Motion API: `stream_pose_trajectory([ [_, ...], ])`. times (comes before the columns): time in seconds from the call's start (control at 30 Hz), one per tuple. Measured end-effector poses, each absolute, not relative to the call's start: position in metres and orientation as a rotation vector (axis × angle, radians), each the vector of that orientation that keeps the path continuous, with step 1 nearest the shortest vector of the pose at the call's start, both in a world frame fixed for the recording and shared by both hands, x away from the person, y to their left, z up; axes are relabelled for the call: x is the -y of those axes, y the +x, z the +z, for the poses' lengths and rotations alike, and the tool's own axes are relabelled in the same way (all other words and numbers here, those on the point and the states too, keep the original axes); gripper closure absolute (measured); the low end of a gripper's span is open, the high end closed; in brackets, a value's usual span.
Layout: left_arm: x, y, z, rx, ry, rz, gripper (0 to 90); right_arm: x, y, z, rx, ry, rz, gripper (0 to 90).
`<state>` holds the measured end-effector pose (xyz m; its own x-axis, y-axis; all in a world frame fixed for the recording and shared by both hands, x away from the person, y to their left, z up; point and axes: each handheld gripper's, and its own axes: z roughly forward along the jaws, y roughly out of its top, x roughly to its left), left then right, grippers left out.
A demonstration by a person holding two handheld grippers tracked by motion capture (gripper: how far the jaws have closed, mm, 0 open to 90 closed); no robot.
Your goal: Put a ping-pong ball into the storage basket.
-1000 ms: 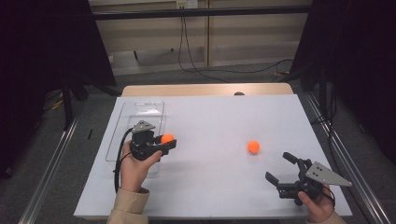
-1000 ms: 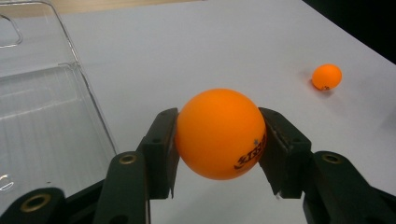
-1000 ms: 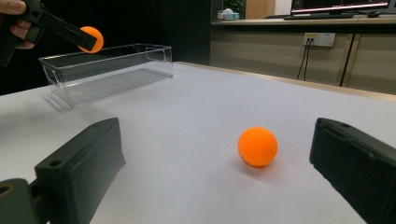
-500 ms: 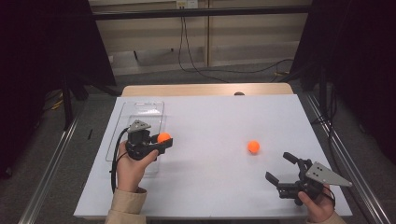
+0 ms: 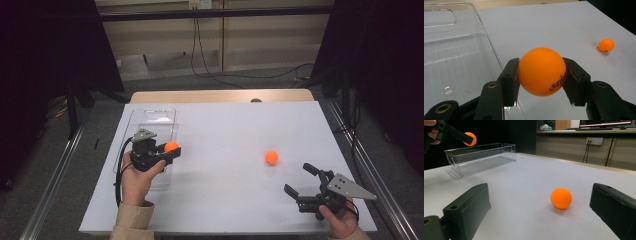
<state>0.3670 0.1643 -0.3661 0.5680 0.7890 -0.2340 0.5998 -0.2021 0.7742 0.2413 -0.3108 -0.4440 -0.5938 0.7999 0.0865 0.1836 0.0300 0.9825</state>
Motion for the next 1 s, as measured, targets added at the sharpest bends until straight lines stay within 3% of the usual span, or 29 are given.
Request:
stream_pose_trajectory([
  [1.0, -0.178, 0.367, -0.364, -1.157, 1.888, 0.311, 51.0, 0.310, 0.241, -0.444, -1.814, 0.993, 1.602, 2.7],
])
